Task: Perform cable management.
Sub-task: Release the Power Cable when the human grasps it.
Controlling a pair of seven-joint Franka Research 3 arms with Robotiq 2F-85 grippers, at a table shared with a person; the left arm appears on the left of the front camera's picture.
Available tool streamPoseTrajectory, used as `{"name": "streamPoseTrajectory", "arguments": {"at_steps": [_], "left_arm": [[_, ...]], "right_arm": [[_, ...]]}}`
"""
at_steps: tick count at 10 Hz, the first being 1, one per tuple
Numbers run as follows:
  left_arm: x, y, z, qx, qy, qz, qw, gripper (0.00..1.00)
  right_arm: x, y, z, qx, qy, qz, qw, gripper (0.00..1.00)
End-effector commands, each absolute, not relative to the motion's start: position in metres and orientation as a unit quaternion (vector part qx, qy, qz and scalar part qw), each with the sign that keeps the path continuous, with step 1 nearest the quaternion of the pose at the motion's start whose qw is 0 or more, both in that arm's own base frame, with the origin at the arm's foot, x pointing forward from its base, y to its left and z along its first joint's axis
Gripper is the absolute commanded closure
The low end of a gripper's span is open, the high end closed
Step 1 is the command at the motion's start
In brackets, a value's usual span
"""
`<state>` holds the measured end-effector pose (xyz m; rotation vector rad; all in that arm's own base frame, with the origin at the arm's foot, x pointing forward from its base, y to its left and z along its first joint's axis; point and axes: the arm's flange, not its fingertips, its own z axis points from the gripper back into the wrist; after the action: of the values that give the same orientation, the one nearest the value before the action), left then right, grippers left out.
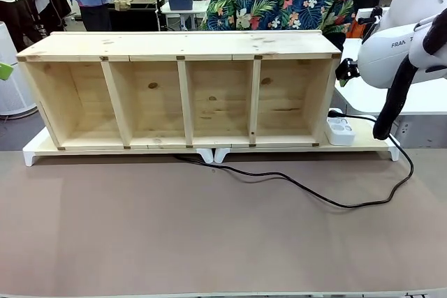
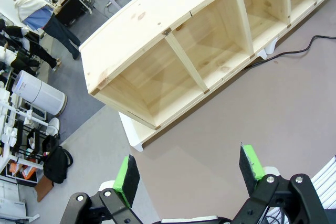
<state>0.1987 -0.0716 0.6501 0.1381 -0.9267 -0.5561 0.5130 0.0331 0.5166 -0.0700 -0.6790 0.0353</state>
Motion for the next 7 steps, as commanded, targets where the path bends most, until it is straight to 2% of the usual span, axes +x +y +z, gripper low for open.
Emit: {"name": "streamPoseTrajectory", "arguments": {"at_steps": [1, 7], "left_arm": [[0.1991, -0.0716, 0.6502, 0.067, -0.441, -0.264, 0.855, 0.0], [0.1991, -0.0716, 0.6502, 0.067, -0.441, -0.264, 0.855, 0.0]], "right_arm": [[0.5132, 0.0338, 0.5159, -0.032, -0.331, 0.016, 0.943, 0.0], [0.5132, 0.0338, 0.5159, -0.032, -0.331, 0.016, 0.943, 0.0]]}}
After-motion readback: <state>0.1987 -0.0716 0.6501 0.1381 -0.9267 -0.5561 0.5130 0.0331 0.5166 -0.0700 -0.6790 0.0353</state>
